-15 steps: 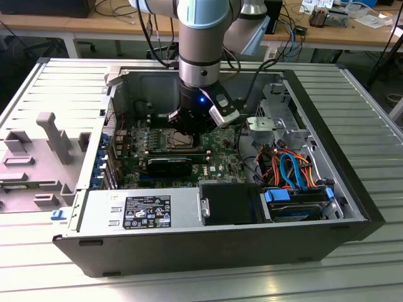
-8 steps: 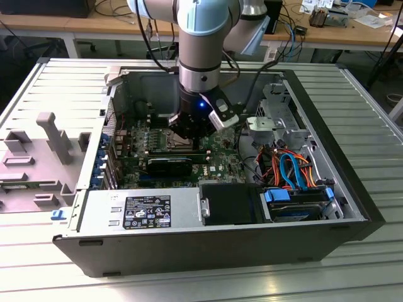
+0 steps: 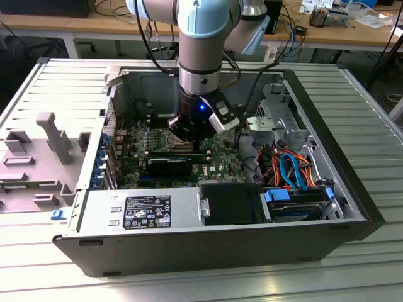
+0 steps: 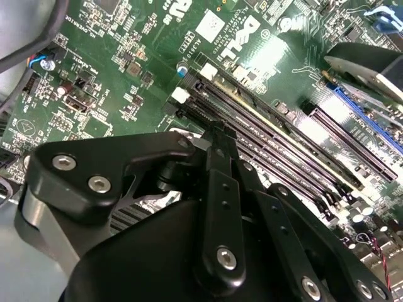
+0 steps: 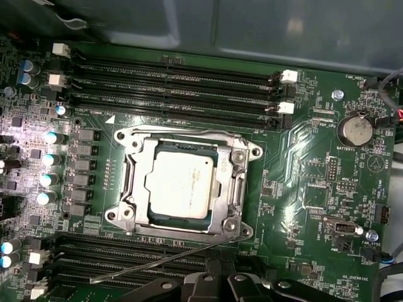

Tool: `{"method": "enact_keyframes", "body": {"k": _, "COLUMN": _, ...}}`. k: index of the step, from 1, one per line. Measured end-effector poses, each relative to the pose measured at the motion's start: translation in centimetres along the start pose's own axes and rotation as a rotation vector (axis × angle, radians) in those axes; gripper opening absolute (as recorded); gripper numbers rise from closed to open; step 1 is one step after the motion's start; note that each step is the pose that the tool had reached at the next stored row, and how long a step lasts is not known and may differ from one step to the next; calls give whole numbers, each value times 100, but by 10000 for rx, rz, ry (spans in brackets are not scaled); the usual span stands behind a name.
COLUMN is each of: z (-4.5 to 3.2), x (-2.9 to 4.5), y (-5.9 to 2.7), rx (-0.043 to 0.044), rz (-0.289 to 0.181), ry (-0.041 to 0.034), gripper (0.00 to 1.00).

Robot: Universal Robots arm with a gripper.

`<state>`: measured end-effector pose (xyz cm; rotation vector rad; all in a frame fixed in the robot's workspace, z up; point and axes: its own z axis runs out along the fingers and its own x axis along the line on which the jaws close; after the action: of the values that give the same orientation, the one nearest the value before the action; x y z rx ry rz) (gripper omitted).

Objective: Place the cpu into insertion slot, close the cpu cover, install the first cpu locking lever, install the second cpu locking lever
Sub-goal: 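Install the second cpu locking lever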

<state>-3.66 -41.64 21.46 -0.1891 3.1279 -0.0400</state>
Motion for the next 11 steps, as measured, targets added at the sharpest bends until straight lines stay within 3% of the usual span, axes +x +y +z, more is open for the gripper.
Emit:
{"method": "enact_keyframes", "body": {"k": 2, "z": -1, "x": -35, "y": -1, "rx": 1, "rz": 0, "ry": 1, "gripper": 11}}
{"method": "enact_keyframes", "body": {"k": 7, "z": -2, "x": -29, "y": 41, "rx": -21, "rz": 1, "ry": -3, "gripper": 11}}
{"method": "enact_keyframes", "body": {"k": 11, "z": -1, "x": 90, "y": 55, "rx": -76, "rz": 1, "ry": -10, "gripper": 11}}
